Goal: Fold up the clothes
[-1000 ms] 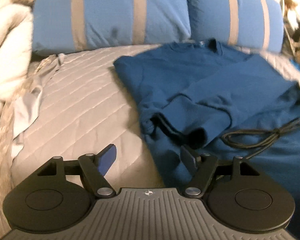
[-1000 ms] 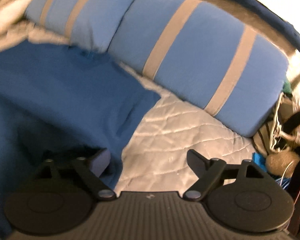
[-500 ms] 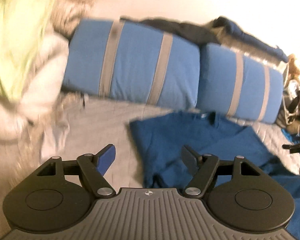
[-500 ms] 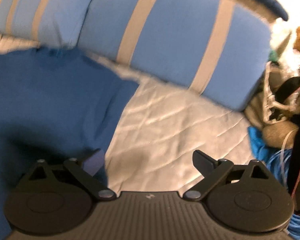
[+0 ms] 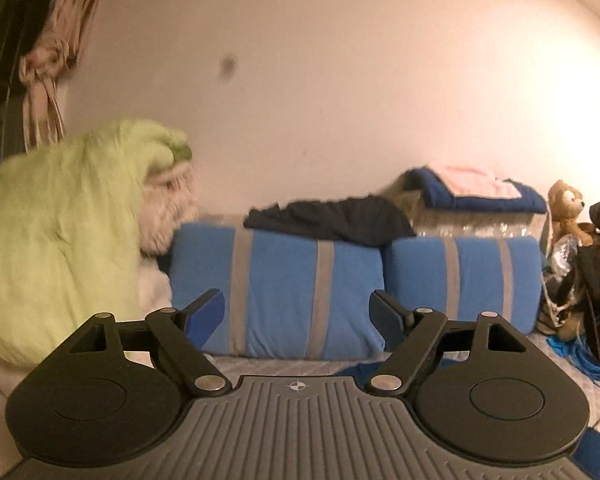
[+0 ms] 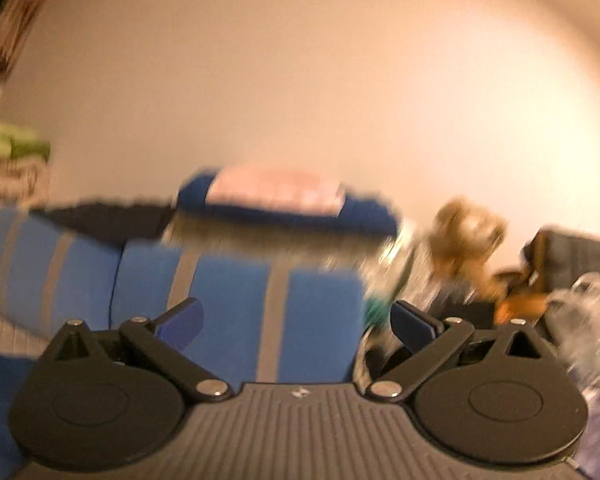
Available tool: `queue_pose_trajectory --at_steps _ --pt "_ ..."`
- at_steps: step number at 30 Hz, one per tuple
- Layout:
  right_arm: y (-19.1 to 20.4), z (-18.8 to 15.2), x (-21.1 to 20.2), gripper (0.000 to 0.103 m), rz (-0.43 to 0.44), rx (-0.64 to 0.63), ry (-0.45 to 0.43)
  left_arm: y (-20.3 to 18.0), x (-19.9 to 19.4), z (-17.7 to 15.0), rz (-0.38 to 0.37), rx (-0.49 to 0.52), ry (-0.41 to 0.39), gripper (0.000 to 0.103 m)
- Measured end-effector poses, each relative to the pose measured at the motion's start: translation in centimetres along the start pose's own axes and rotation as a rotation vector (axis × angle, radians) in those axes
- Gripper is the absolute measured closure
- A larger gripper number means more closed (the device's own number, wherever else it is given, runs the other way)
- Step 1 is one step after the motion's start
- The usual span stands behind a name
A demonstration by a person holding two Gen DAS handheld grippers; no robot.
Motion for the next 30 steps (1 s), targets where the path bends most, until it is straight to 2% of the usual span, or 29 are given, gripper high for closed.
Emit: queue_pose_trajectory --at_steps 2,4,9,11,14,18,23,30 --pt "-1.9 2.9 -2.6 0.0 -0.007 0.014 -0.033 -0.1 -2.2 1.2 -0.006 0.0 -0.012 0.02" --pt "-3.7 5.1 -5.3 0.0 -0.008 0.042 -0.056 -0.3 -3.6 0.8 -0.013 -0.006 -0.005 0.018" --pt "-5.6 5.2 -10.1 0.0 0.013 0.073 -0.037 -0.9 -6.0 -2.0 -0.036 -0.032 0.043 0.017" --pt "-5.3 3.1 -10.9 0.0 0.038 0.075 -0.004 -1.3 -5.8 -5.3 -0.056 -0.038 0.1 0.017" --pt "-3.8 -1.9 -11.9 0.0 0.086 0.069 0.079 -2.0 -5.3 -11.5 -0.085 -0.078 0.19 0.017" --pt "-2.0 -9.1 -12.7 0.0 0.133 0.115 0.201 -2.1 -4.7 -19.2 -0.138 -0.272 0.329 0.018" --pt "0.1 -15.9 -12.4 0.0 0.198 0.206 0.329 -2.1 -4.2 -26.1 -0.203 -0.491 0.453 0.018" --pt "3.1 -18.6 -12.8 0.0 0.296 0.255 0.391 -2.6 -4.4 -31.4 -0.34 -0.752 0.543 0.02"
Point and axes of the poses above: each gripper's, at about its wrist camera, not at the fingertips, and x roughly the way its jaws point, y to its left, z to its top, the point moved 10 cm from there along x, roughly the way its jaws point, and after that the axes turned 10 degrees about -y, right-handed, at the moved point
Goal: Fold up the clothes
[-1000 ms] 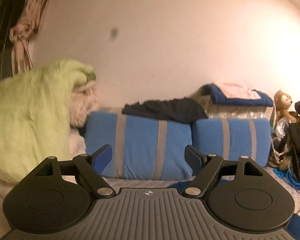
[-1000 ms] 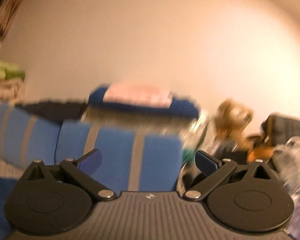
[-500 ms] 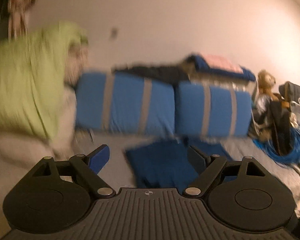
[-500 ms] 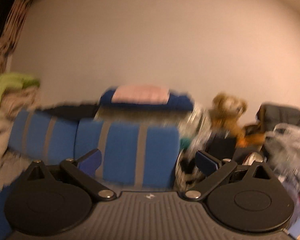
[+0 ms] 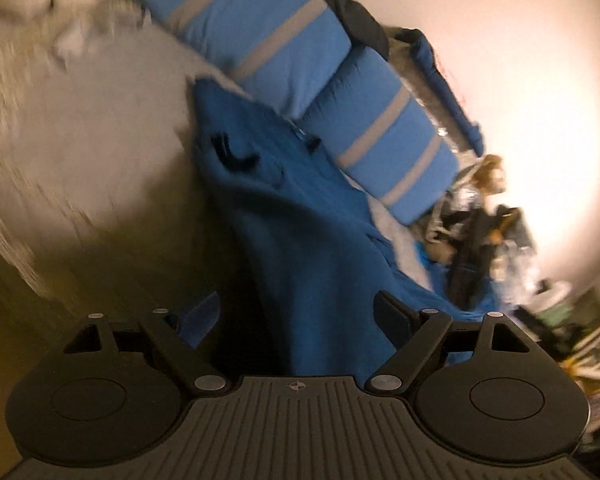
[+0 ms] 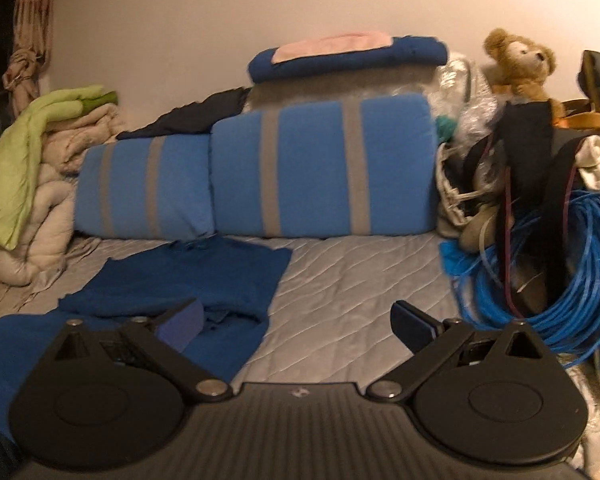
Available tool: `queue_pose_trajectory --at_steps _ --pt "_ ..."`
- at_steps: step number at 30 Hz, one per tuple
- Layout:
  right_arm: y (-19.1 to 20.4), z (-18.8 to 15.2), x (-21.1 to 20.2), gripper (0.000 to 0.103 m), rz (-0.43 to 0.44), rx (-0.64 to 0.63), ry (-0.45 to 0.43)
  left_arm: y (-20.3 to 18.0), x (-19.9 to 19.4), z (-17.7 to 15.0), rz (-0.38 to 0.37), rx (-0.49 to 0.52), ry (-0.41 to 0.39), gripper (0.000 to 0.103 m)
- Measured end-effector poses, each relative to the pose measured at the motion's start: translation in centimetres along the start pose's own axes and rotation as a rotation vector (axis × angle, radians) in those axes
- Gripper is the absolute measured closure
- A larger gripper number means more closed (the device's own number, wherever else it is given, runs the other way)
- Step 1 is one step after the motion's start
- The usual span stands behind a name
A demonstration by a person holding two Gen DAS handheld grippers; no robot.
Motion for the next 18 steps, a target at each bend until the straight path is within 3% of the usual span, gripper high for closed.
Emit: queue_pose_trajectory --at_steps 2,3,4,7,13,18 --pt "0.5 -0.6 0.5 0.0 0.02 0.004 0.024 0.7 0.5 -0.8 -0.043 -0.058 0.017 0.031" --pt "0.7 -1.0 0.6 0.0 0.034 0.008 0.039 0.9 0.8 -1.2 -0.064 -0.088 0.027 0.048" --pt "0.8 -1.5 0.8 0.0 0.045 0.017 0.055 1.1 1.1 -1.5 -0.081 -0.114 0.039 0.058" --pt "1.0 -3.3 1.3 0.0 0.071 0.057 0.103 1.2 1.5 -1.9 -0.131 -0.168 0.04 0.07" --pt "1.6 -7.1 1.7 0.001 0.157 0.204 0.199 0.8 0.8 -2.0 -0.149 -0.15 0.03 0.087" --pt "2.8 -9.9 1.8 0.004 0.256 0.367 0.273 0.8 0.9 -2.1 -0.148 -0.149 0.026 0.087"
Point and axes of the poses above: each gripper's, at about its wrist camera, not at the fingertips, and x roughly the way its jaws point, y to its left, z to its top, the point moved 10 cm from there along x, roughly the way its jaws point, and after that the axes turned 10 degrees about -y, right-handed, at the moved point
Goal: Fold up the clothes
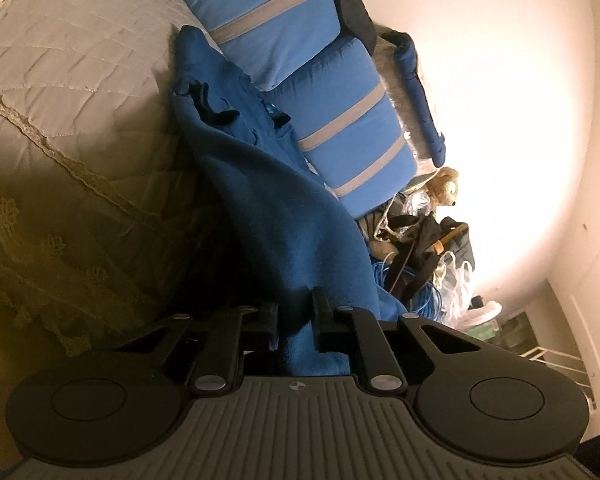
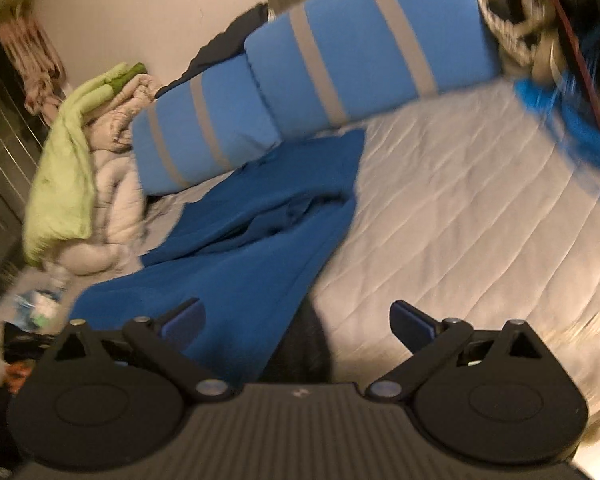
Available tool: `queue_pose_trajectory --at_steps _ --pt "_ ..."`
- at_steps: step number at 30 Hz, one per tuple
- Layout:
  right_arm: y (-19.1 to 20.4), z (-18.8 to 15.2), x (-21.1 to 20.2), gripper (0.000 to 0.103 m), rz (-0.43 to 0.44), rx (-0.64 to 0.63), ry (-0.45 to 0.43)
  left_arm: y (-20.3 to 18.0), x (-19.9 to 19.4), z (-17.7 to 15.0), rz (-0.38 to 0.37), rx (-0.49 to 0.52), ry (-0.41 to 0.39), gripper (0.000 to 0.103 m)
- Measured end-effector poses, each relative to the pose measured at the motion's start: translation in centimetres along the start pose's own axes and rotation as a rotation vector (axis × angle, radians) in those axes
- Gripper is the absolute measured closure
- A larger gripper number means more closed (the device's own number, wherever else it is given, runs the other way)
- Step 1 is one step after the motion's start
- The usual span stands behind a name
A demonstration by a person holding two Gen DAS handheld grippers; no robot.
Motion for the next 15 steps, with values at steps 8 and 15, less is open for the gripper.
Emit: queue_pose_trajectory --at_steps 8,15 --pt "1.3 -3.6 1.4 0.025 0.077 0.067 0.092 0.1 0.2 0.1 -0.002 -0.018 -0.008 0.087" --pt "2.6 -5.3 1.7 0.053 0.135 0.125 0.127 0.1 0.1 0.0 -0.007 -0.038 -0.009 0.089"
Point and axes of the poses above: each gripper's, at about its wrist camera, not at the fingertips, and x roughly the way its jaws point, y to its left, z to its top, the point moved 10 cm from there along x, roughly the way its jaws point, and after that the axes turned 10 degrees about -y, right-handed, at the moved point
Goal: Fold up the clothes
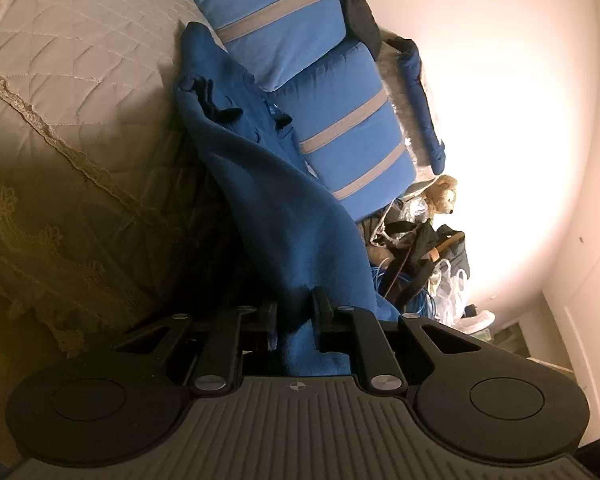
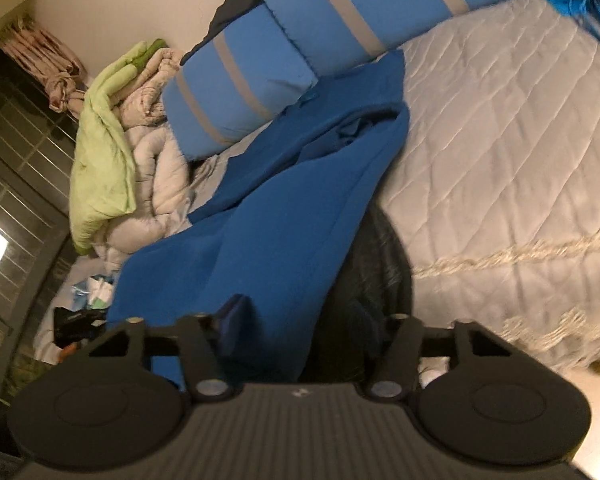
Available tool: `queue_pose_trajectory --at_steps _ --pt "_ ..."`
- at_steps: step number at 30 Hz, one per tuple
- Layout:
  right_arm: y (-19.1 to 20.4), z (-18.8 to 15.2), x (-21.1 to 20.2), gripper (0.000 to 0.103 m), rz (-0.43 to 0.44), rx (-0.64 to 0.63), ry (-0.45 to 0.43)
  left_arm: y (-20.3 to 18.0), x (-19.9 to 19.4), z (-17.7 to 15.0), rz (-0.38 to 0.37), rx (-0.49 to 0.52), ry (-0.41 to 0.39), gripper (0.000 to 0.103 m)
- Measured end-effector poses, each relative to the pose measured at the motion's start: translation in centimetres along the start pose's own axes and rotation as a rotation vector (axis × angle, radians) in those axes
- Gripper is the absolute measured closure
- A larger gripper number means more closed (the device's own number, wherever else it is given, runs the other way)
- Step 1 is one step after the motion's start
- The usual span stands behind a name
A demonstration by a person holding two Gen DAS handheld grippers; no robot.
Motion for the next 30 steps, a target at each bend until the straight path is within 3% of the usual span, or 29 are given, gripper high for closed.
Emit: queue_pose_trajectory --at_steps 2,7,9,17,24,30 --pt "0.2 0.0 -0.2 0.06 0.008 0.017 -0.002 -0.2 -0.2 0.0 0.004 0.005 -0.002 0.092" --pt "0.4 0.2 -1.0 0.091 -0.006 0.054 -0.019 -0.8 -0.8 0.5 0.026 0.009 -0.031 0.096" --pt "0.3 0.4 -1.2 0.096 -0.002 0.077 -0.026 -1.3 -1.0 0.7 0.042 0.013 -0.049 0.096" --pt "1.8 3.0 -2.2 0.098 0.021 0.117 -0.108 -4.4 -1.8 2.7 0.09 0.033 -0.147 0.097" --pt "3.2 6.9 -3.1 0.098 0.072 0.196 -0.233 -6.5 -2.1 5.1 0.078 -0.061 -0.24 0.097" --pt "4.6 10.2 -4.4 0.098 0.122 0.256 -0.34 -8.4 -2.9 7.4 0.071 -0.072 -0.301 0.098"
Point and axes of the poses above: each gripper's, at about its wrist camera, not at the fingertips, and x roughly the way its jaws point, y to its left, z to its top, the point moved 10 cm from there along x, roughly the way its jaws point, and after that the axes turned 10 degrees about -y, right-handed, at the moved point
